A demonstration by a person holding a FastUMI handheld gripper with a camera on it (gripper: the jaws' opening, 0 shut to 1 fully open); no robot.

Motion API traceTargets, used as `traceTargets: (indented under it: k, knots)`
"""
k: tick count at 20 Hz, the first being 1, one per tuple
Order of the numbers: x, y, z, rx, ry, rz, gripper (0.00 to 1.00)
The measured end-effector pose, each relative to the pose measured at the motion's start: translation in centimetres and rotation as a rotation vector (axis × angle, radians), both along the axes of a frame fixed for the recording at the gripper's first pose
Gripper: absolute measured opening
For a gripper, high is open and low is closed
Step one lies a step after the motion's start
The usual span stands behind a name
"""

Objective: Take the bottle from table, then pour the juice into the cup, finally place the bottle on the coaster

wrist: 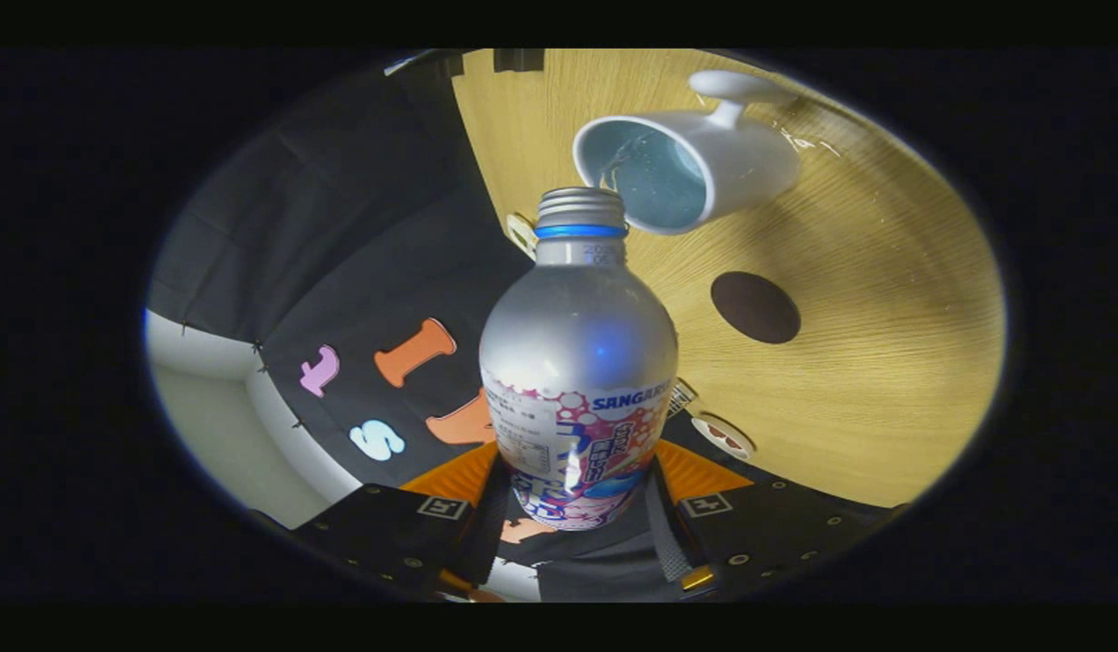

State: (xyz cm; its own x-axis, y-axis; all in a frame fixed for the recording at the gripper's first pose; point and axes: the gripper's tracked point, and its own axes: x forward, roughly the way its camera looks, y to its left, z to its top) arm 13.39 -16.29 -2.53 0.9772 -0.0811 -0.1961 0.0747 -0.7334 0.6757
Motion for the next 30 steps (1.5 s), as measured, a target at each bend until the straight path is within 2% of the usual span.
traceTargets:
  k: [10,23,30]
  knots:
    - [0.2,-1.1,0.9,0.112,-0.048,-0.071,0.7]
    - [-0.5,-4.0,2.5,0.237,-0.141,-0.216,0.7]
    - [-0.2,-3.6,1.7,0.163,-0.103,-0.208,0.7]
